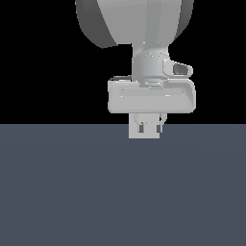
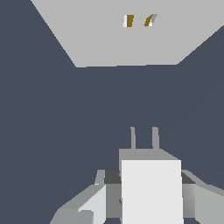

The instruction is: Plug the charger into the wall socket.

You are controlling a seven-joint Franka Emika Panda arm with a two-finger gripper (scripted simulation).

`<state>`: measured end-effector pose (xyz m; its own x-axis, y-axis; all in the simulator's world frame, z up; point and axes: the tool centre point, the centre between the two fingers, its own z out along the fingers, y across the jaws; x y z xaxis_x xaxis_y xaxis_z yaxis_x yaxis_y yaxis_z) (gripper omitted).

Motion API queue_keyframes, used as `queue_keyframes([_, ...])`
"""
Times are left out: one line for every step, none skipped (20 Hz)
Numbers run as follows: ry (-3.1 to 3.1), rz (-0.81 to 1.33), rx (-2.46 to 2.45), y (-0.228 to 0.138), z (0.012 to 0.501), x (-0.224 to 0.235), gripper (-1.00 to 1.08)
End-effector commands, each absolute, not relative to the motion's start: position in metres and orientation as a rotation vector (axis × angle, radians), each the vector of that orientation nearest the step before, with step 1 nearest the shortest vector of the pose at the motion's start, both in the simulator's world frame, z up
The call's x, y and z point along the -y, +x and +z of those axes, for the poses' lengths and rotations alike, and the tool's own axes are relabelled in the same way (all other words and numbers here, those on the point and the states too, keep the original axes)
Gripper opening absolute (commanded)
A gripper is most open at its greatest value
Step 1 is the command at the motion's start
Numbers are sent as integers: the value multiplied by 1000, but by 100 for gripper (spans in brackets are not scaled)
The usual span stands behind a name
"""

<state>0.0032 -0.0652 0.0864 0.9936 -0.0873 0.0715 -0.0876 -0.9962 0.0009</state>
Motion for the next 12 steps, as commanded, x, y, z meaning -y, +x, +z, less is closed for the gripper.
queue_keyframes([3134, 111, 117, 13, 92, 65, -100])
queue_keyframes([3135, 111, 112, 16, 94, 65, -100])
queue_keyframes([3135, 111, 106, 19, 95, 65, -100])
queue_keyframes([3135, 111, 102, 21, 97, 65, -100])
queue_keyframes([3136, 111, 98, 23, 98, 65, -100])
queue_keyframes([3136, 111, 95, 25, 99, 65, -100])
queue_keyframes([3136, 111, 93, 26, 99, 65, -100])
queue_keyframes([3136, 111, 91, 27, 100, 64, -100])
queue_keyframes([3136, 111, 90, 28, 100, 64, -100])
queue_keyframes([3136, 111, 90, 28, 100, 64, -100])
queue_keyframes([3136, 111, 90, 28, 100, 64, -100])
queue_keyframes([3136, 111, 90, 28, 100, 64, -100])
